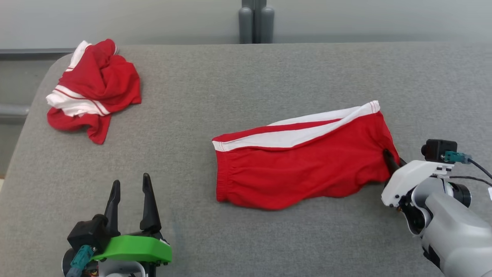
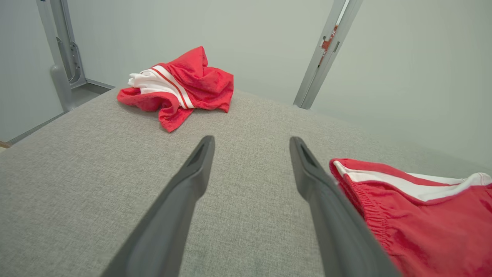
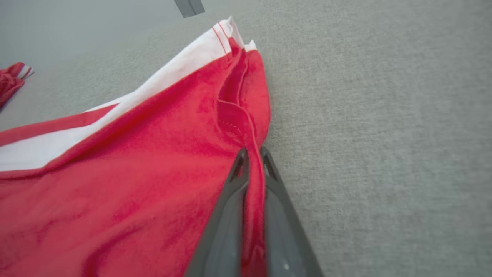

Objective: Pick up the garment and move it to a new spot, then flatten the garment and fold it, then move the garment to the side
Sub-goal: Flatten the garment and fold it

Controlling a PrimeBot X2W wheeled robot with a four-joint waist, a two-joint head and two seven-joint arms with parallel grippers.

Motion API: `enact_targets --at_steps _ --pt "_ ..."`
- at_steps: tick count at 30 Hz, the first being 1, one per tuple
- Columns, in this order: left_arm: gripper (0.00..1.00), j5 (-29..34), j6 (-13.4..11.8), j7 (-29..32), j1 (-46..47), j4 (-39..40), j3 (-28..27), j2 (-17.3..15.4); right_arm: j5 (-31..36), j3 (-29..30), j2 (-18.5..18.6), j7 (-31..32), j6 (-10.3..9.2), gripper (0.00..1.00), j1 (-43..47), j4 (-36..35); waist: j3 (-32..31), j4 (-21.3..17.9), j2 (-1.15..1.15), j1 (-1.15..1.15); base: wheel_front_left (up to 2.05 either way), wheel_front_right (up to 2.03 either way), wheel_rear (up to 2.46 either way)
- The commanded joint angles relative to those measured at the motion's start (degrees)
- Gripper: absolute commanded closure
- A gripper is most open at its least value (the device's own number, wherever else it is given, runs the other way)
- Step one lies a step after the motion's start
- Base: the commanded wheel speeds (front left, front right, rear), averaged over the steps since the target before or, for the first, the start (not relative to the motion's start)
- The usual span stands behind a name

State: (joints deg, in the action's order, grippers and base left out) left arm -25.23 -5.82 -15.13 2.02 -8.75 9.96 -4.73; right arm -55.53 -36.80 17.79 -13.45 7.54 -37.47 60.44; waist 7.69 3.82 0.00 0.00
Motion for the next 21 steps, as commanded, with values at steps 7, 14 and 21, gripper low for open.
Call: enact_targets --at_steps 7,14,21 --pt "0.00 1.50 0.31 -0.01 -1.37 -0.89 0.35 -0.91 -2.00 2.47 2.14 -1.63 -0.10 1.00 6.08 -3.25 -2.88 -8.04 0.00 0.00 0.00 0.00 0.00" --pt "0.00 2.79 0.29 -0.02 -1.21 -1.91 0.94 -1.37 -1.34 4.39 1.92 -1.77 -0.10 1.00 7.96 -4.52 -3.31 -9.67 0.00 0.00 0.00 0.00 0.00" --pt "0.00 2.74 0.04 -0.02 -1.73 -3.03 0.89 -1.71 1.32 6.99 2.19 -1.80 -0.09 1.00 8.35 -6.47 -4.92 -8.12 0.00 0.00 0.00 0.00 0.00"
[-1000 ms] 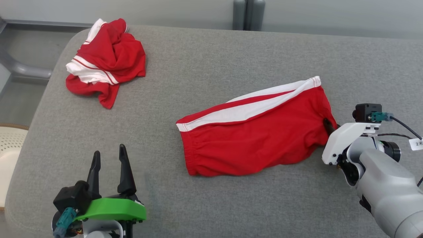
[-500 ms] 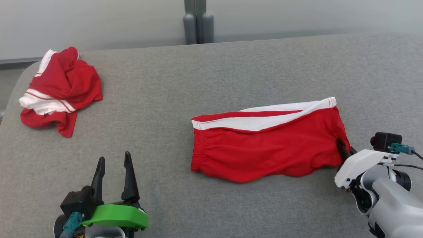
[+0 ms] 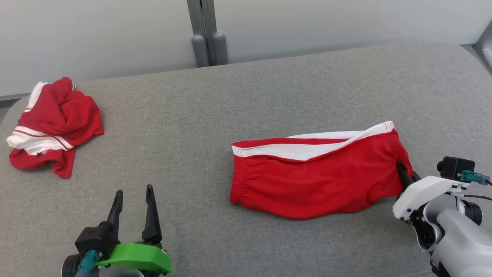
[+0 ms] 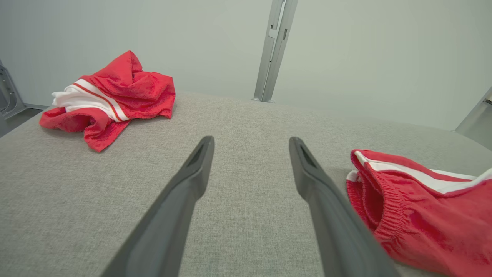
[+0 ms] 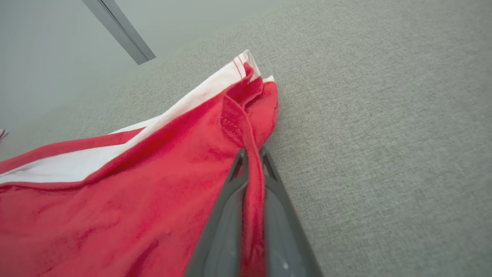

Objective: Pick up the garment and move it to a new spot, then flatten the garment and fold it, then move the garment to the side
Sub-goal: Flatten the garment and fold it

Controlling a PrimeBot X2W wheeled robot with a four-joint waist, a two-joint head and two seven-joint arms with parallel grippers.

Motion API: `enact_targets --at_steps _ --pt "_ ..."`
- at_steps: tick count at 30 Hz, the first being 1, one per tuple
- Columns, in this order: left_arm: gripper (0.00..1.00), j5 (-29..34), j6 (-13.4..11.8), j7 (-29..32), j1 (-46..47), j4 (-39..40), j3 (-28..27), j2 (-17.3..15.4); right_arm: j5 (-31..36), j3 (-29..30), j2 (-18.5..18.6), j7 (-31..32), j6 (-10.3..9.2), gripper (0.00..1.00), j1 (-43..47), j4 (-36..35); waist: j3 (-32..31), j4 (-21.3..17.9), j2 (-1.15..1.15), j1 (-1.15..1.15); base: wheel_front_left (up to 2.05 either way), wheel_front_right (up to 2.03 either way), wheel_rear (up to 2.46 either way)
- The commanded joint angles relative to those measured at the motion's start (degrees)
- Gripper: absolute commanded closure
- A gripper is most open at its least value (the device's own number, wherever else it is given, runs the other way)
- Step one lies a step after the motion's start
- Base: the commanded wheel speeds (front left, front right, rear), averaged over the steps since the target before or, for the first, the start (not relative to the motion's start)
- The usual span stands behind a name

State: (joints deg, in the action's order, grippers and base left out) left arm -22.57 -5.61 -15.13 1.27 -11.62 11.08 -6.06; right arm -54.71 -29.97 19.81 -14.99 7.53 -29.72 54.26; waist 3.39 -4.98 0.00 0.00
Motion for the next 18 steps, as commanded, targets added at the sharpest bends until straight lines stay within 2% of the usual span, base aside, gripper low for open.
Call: enact_targets --at_steps 1,11,18 --pt "0.00 0.10 -0.20 -0.02 -1.02 -0.34 -0.31 -0.38 0.93 0.43 0.17 -0.26 -0.08 1.00 0.57 -0.82 -0.94 1.06 0.00 0.00 0.00 0.00 0.00" --pt "0.00 -0.34 -0.30 -0.02 -2.70 -0.54 -1.05 0.34 4.78 -2.18 -2.54 0.55 -0.06 1.00 0.65 -10.27 -3.78 5.89 0.00 0.00 0.00 0.00 0.00" --pt "0.00 -0.27 0.03 -0.02 -2.99 -0.28 -1.16 0.75 6.76 -5.24 -7.03 3.58 -0.05 1.00 -1.31 -13.71 -3.63 8.88 0.00 0.00 0.00 0.00 0.00"
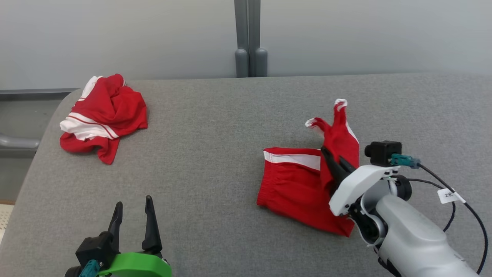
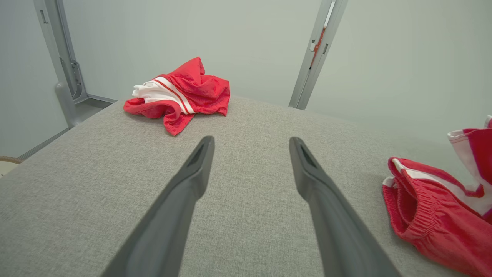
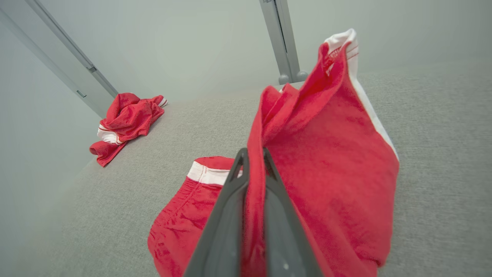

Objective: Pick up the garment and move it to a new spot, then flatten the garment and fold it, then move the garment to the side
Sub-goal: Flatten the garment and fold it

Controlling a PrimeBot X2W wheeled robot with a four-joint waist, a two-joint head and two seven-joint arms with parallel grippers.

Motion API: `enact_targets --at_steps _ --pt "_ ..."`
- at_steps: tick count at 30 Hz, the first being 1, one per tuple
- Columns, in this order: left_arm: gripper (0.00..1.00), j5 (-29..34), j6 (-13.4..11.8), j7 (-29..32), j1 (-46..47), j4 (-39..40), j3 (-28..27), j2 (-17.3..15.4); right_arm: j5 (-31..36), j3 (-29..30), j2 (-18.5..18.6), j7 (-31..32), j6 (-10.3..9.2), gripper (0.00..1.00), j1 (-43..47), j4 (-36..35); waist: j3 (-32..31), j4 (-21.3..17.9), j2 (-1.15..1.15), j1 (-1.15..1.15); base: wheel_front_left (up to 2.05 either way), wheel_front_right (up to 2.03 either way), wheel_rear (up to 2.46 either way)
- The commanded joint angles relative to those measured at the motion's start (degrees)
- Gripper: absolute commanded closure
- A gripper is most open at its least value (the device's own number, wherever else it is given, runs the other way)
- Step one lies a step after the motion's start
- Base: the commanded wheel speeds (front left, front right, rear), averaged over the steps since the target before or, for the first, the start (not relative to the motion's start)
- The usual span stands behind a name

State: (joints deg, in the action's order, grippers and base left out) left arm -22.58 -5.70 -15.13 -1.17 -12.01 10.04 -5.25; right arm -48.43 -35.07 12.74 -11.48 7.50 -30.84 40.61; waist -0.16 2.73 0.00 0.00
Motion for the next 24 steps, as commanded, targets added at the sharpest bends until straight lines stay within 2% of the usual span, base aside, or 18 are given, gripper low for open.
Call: enact_targets --at_steps 1,4,11,22,23,24 --pt "0.00 -0.19 0.13 -0.02 -0.39 0.13 -0.08 -0.01 0.73 -0.54 -0.60 0.43 -0.02 1.00 -0.32 0.00 0.03 1.59 0.00 0.00 0.00 0.00 0.00" --pt "0.00 -0.07 0.21 -0.02 0.08 0.19 -0.14 0.14 1.08 -1.93 -2.54 1.60 -0.02 1.00 -0.49 0.54 0.45 2.80 0.00 0.00 0.00 0.00 0.00" --pt "0.00 0.18 0.52 -0.02 0.65 0.12 -0.60 0.50 1.41 -4.17 -4.57 2.62 -0.02 1.00 -0.51 3.82 1.47 4.42 0.00 0.00 0.00 0.00 0.00" --pt "0.00 0.51 0.74 -0.02 1.47 0.11 -1.27 1.07 1.69 -9.21 -6.30 2.68 -0.02 1.00 -1.89 4.92 2.71 3.68 0.00 0.00 0.00 0.00 0.00" --pt "0.00 0.55 0.75 -0.02 1.53 0.08 -1.32 1.16 1.41 -9.77 -6.57 2.72 -0.02 0.97 -1.99 4.79 2.77 3.51 0.00 0.00 0.00 0.00 0.00" --pt "0.00 0.61 0.82 -0.02 1.56 0.04 -1.35 1.21 1.23 -10.05 -6.67 2.64 -0.02 0.71 -2.11 4.73 2.79 3.40 0.00 0.00 0.00 0.00 0.00"
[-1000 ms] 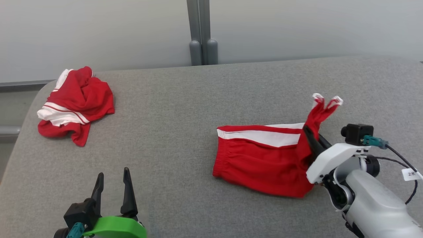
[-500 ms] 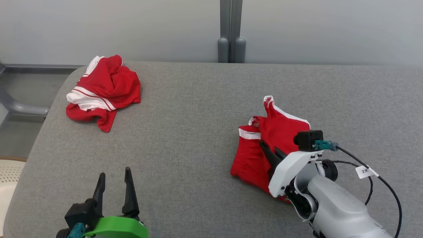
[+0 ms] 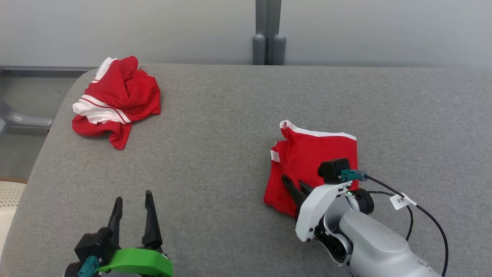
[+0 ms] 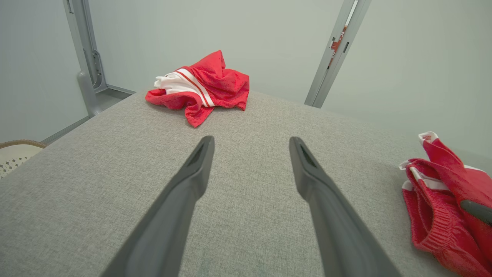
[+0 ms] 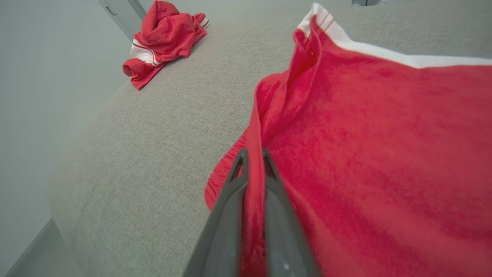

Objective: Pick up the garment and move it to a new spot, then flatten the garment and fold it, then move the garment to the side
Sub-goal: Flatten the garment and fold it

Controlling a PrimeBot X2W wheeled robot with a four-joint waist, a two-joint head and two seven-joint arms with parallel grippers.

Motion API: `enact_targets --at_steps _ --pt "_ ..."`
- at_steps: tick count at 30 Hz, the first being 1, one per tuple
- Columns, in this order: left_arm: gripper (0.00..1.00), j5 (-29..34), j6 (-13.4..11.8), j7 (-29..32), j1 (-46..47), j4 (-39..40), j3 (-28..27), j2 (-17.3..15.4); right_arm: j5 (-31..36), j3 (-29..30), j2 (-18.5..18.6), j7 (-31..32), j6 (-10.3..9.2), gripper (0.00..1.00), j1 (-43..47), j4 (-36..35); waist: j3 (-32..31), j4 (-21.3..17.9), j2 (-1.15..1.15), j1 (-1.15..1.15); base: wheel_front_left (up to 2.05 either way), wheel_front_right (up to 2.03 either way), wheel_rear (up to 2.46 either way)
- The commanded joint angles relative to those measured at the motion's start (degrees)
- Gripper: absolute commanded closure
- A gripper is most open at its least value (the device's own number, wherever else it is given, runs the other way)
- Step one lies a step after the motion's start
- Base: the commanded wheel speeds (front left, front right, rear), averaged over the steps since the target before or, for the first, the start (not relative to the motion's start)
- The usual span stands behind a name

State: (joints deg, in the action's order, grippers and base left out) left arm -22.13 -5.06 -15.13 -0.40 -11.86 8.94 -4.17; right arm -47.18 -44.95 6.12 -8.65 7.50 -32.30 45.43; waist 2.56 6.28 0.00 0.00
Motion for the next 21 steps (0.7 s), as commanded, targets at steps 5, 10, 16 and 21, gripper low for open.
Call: enact_targets --at_steps 5,10,16,21 --pt "0.00 0.38 0.43 -0.02 1.04 -0.34 -0.55 0.28 -0.18 -2.36 -0.22 -1.26 -0.02 0.00 -0.93 -1.67 0.17 -0.68 0.00 0.00 0.00 0.00 0.00" --pt "0.00 0.56 0.66 -0.02 1.01 -0.57 -0.77 0.44 -0.97 -3.22 0.90 -2.81 -0.02 0.00 -0.05 -5.13 -0.05 -1.29 0.00 0.00 0.00 0.00 0.00" --pt "0.00 0.68 0.92 -0.01 0.64 -0.56 -0.66 0.62 -0.84 1.22 3.26 -5.55 -0.02 0.00 1.51 -8.83 -0.25 -2.13 0.00 0.00 0.00 0.00 0.00" --pt "0.00 0.77 1.09 -0.02 0.47 -0.51 -0.39 0.78 2.34 9.29 4.78 -6.56 -0.01 0.00 4.00 -9.20 -0.14 -2.51 0.00 0.00 0.00 0.00 0.00"
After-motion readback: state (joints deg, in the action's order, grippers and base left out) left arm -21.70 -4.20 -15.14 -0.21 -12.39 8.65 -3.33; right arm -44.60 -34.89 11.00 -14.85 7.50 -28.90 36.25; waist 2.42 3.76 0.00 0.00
